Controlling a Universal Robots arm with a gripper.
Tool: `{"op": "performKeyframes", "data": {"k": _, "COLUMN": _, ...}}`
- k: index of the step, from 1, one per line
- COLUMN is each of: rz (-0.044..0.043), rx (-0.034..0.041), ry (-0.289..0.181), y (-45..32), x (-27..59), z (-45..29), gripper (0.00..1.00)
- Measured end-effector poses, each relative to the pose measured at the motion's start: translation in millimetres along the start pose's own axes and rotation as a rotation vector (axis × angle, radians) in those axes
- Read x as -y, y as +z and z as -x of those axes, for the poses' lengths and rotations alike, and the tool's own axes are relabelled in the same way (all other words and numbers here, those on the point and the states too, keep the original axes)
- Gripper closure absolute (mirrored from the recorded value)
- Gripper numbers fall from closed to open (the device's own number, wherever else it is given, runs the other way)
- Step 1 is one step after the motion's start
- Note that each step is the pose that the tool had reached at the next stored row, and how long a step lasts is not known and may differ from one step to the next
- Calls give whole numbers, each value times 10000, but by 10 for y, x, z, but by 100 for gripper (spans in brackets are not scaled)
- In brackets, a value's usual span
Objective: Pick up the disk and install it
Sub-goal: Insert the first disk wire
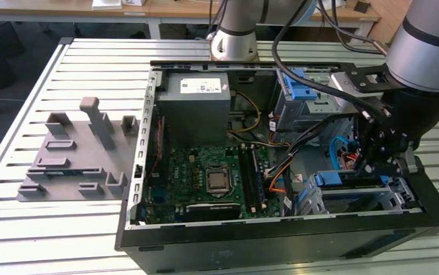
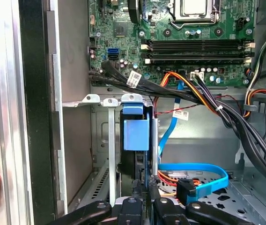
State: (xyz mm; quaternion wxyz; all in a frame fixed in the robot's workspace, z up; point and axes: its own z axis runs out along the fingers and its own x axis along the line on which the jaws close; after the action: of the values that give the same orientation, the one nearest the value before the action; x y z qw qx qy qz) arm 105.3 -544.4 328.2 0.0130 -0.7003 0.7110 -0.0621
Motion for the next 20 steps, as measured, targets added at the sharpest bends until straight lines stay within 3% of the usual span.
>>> {"op": "performKeyframes", "data": {"k": 8, "rz": 2, "rx": 13, "ry": 1, "y": 9, "x": 0, "z": 0, "gripper": 82}}
{"op": "performKeyframes", "data": {"k": 9, "rz": 2, "rx": 13, "ry": 1, "y": 4, "x": 0, "z": -1, "gripper": 76}}
{"op": "performKeyframes", "data": {"k": 14, "rz": 3, "rx": 16, "ry": 2, "y": -53, "x": 6, "z": -5, "gripper": 76}}
{"op": "performKeyframes", "data": {"k": 20, "rz": 6, "rx": 15, "ry": 1, "y": -94, "x": 11, "z": -7, "gripper": 89}}
